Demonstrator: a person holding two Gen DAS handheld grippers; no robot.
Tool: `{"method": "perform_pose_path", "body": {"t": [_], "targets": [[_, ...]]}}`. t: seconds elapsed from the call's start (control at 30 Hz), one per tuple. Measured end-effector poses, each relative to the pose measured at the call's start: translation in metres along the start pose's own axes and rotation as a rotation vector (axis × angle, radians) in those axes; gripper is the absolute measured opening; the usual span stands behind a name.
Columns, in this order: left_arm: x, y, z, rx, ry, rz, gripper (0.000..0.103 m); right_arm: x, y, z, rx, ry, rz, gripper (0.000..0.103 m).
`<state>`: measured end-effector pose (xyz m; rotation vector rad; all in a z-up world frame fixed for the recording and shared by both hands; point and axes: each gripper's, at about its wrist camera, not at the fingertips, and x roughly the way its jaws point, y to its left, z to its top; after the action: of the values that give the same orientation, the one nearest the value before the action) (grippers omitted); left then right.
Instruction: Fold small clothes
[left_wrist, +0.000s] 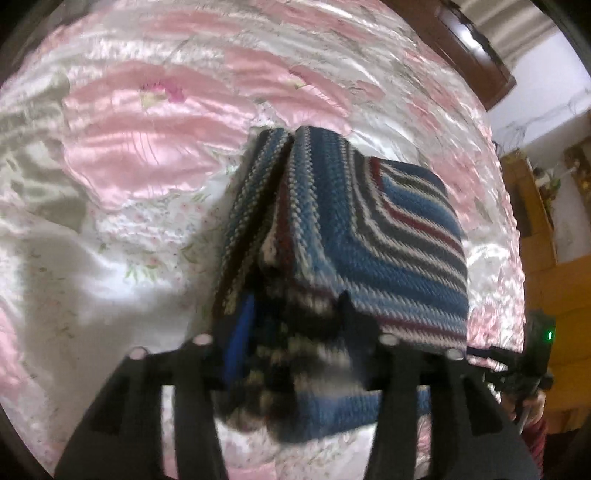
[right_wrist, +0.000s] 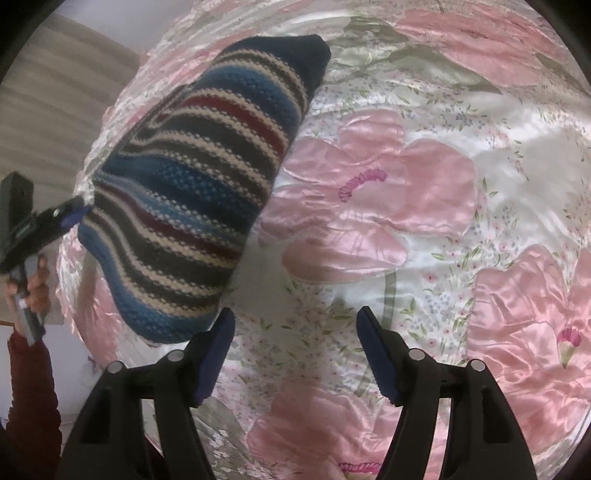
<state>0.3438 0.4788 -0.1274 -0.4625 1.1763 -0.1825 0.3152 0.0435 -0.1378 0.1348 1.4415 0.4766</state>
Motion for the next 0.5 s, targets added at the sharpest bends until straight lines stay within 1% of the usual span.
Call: {"method": "perform_pose_path", "body": {"t": [0.03,0.07,0.1,0.17,0.27,0.33,0.37,0.43,0.47,0.5], "targets": [[-0.006,-0.002,-0.004,0.009,0.002,-0.002,0.057,0.001,0.005,0.000,-0.001,-0.001,0.003,0.069],[-0.012,-0.003,-0.007,0.013,0.004,-0.003,0.064,0.002,0.008,-0.001,-0.003,-0.001,0.009,0.069],[-0.018,-0.005,-0.012,0.015,0.000,-0.009,0.066,0.002,0.012,-0.002,-0.004,-0.001,0.020,0.069],[-0.023,-0.010,-0.021,0.035,0.013,-0.018,0.067,0.002,0.019,-0.004,-0.006,-0.001,0.037,0.070],[-0.016,-0.015,-0.034,0.054,0.060,0.003,0.067,0.003,0.029,-0.005,-0.013,-0.001,0.050,0.070],[-0.011,-0.016,-0.040,0.057,0.075,-0.004,0.066,0.005,0.035,-0.006,-0.013,0.003,0.050,0.070],[-0.010,-0.016,-0.043,0.056,0.069,0.003,0.059,0.005,0.036,-0.006,-0.012,0.006,0.051,0.070],[-0.007,-0.014,-0.045,0.063,0.065,0.039,0.014,0.007,0.039,-0.006,-0.009,0.006,0.058,0.070],[-0.004,-0.011,-0.046,0.056,0.078,0.051,0.014,0.007,0.040,-0.006,-0.005,0.006,0.065,0.071],[-0.003,-0.006,-0.048,0.030,0.084,0.042,0.013,0.009,0.041,-0.006,-0.001,0.007,0.078,0.072]]}}
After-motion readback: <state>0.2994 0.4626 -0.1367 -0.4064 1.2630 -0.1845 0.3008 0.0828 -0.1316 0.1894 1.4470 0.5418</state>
